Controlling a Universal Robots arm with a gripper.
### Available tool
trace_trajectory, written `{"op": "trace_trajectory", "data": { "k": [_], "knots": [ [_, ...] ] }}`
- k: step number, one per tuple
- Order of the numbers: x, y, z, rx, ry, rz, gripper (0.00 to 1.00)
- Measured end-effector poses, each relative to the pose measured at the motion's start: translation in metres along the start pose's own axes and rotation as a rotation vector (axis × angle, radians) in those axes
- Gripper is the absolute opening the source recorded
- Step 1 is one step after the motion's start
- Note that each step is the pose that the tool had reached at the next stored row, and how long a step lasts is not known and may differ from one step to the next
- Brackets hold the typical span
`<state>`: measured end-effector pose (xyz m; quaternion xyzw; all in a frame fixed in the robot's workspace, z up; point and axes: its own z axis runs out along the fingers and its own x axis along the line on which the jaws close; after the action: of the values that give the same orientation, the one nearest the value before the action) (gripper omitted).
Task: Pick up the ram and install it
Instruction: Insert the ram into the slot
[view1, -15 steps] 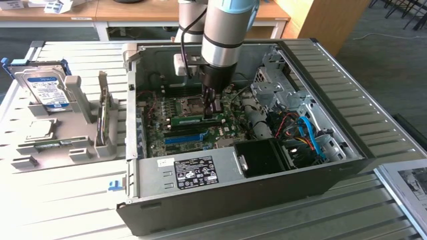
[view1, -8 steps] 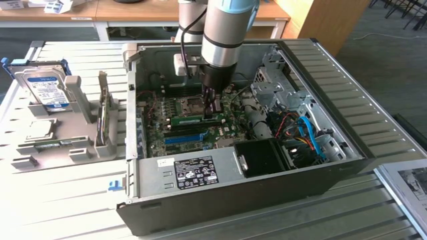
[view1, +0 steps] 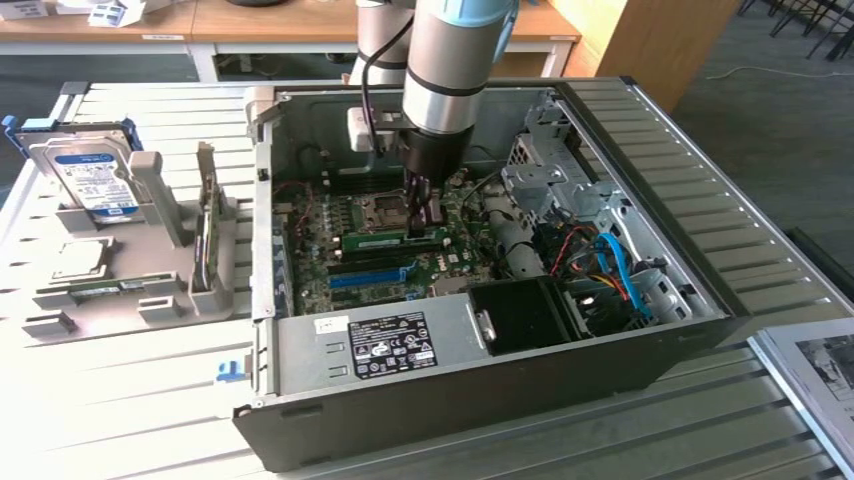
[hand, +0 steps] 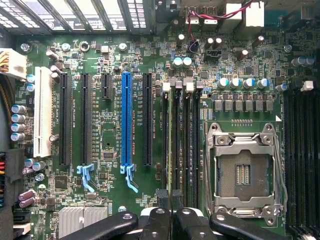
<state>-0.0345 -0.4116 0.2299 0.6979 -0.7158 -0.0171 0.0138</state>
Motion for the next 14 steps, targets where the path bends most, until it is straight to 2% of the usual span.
{"op": "trace_trajectory", "data": {
  "k": [14],
  "knots": [
    [0.0000,0.0000,-0.0022,0.0013,0.0000,-0.002,0.11]
  ]
}}
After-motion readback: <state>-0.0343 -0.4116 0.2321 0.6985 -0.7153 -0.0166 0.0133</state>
